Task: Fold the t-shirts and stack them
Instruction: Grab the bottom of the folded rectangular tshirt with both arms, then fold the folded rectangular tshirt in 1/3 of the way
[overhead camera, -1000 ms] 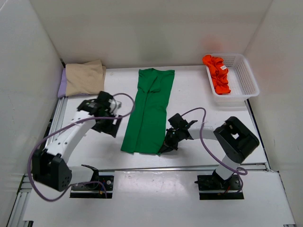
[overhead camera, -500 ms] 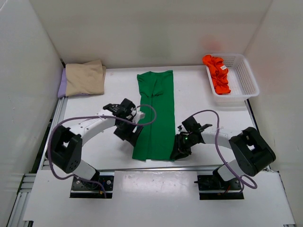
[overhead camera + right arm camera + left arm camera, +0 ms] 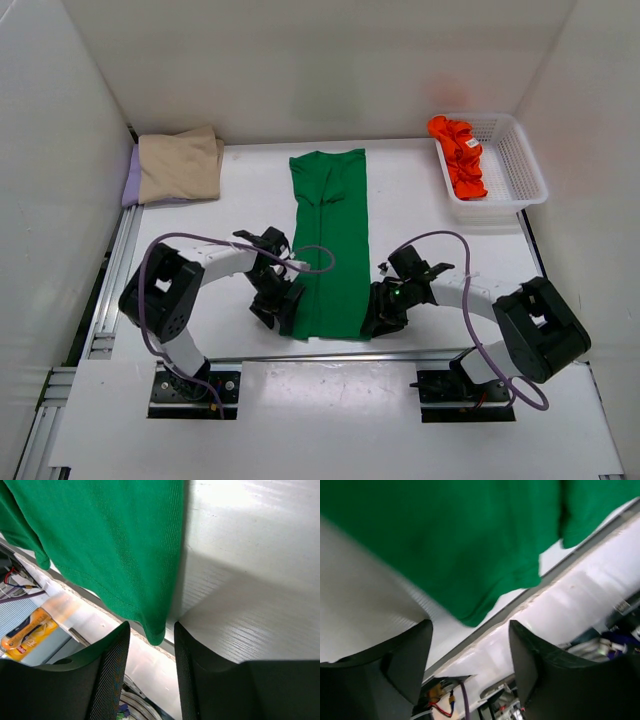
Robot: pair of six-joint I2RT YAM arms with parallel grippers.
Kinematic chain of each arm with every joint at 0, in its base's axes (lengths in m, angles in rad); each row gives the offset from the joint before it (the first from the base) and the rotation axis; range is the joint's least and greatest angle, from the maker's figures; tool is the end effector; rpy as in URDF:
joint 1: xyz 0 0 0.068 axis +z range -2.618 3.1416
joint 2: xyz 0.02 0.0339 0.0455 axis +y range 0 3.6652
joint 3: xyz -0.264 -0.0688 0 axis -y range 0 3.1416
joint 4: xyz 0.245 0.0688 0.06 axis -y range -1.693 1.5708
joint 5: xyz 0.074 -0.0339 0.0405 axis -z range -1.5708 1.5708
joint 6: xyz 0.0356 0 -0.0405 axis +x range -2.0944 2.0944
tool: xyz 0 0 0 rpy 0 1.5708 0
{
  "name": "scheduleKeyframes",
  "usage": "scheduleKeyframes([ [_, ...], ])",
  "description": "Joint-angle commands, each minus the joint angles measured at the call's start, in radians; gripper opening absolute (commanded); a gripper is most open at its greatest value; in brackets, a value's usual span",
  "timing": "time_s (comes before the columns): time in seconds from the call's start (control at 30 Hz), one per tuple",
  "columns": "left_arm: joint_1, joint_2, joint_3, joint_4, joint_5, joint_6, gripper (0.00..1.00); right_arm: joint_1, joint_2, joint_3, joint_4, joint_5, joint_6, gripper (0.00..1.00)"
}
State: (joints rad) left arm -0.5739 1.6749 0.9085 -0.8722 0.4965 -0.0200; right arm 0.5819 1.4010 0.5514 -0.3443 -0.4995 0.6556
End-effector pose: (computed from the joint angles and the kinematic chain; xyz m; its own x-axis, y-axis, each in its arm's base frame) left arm 0.2078 -0.1545 0.1443 -0.8467 0.5264 0.0772 0.4334 0.7666 -0.4738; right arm 0.1752 0.1357 0.1315 -0.9996 -0.0171 -0.0202 -0.0256 0.8161 0.5774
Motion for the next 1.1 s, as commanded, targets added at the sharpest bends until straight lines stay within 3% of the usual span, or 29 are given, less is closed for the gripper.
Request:
scheduleKeyframes([
  [0.0,-0.03,0.074,0.021,0.091,0.065,0.02,0.71,-0.005,-0.001,-0.021,-0.004,0.033,-0.001,0.45],
  [0.1,-0.05,0.114,0.049,0.091,0.102,0.02,0.6,0.004,0.021,-0.021,0.005,0.003,0.01,0.36],
  [0.13,-0.064,0.124,0.061,0.091,0.111,0.02,0.56,0.004,0.021,-0.021,0.005,0.003,0.01,0.28],
  [0.23,-0.073,0.134,0.061,0.091,0.149,0.02,0.27,0.004,0.021,-0.012,0.005,-0.023,0.01,0.12],
  [0.27,-0.073,0.125,0.061,0.091,0.149,0.02,0.13,0.004,0.021,-0.011,0.005,-0.024,0.01,0.04],
  [0.3,-0.073,0.124,0.061,0.091,0.149,0.02,0.11,0.004,0.021,0.001,0.005,-0.034,0.01,0.02],
  [0.43,-0.073,0.1,0.183,0.032,0.064,0.02,0.11,-0.02,-0.022,0.08,-0.048,-0.025,0.01,0.0],
  [0.6,-0.051,0.1,0.419,-0.131,-0.085,0.02,0.11,-0.096,-0.018,0.359,-0.191,0.07,-0.019,0.0],
  [0.77,0.012,0.115,0.524,-0.161,-0.187,0.02,0.11,-0.154,0.151,0.626,-0.284,0.162,-0.08,0.0],
  [0.93,0.135,0.301,0.784,-0.209,-0.206,0.02,0.11,-0.209,0.361,0.829,-0.306,0.171,-0.103,0.0],
  [1.07,0.16,0.439,0.964,-0.231,-0.216,0.02,0.12,-0.235,0.489,0.95,-0.315,0.162,-0.113,0.0],
])
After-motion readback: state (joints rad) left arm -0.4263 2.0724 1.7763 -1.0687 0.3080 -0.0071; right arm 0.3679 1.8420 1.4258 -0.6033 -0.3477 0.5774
